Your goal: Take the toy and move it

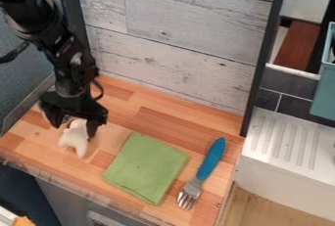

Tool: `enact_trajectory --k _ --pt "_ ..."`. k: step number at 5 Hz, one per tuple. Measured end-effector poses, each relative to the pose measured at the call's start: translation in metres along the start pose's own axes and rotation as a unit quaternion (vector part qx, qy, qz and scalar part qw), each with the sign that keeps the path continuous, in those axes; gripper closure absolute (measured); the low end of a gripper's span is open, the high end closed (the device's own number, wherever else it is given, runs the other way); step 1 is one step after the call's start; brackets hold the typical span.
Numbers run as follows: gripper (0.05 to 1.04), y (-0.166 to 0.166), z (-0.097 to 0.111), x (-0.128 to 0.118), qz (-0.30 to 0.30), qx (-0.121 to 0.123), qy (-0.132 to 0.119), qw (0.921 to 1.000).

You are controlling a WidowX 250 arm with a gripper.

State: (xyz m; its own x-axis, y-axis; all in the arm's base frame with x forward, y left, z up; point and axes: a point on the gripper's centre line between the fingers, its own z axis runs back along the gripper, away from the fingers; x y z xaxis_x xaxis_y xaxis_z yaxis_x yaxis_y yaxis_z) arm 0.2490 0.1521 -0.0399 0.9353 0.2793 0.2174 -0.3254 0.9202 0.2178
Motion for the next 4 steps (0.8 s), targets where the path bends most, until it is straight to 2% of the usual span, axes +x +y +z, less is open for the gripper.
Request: enact_trajectory --k 1,2,3,4 --pt "0.084 0.004 -0.014 0.003 -0.013 0.0 0.004 0.9999" --pt "0.084 0.01 -0.028 0.005 -0.016 0.025 0.002 0.9995" --pt "0.124 0.01 -0.032 0.014 -0.006 0.026 -0.008 0.9996" --pt "0.319 0.009 -0.037 0.014 -0.002 0.024 -0.002 0.9997"
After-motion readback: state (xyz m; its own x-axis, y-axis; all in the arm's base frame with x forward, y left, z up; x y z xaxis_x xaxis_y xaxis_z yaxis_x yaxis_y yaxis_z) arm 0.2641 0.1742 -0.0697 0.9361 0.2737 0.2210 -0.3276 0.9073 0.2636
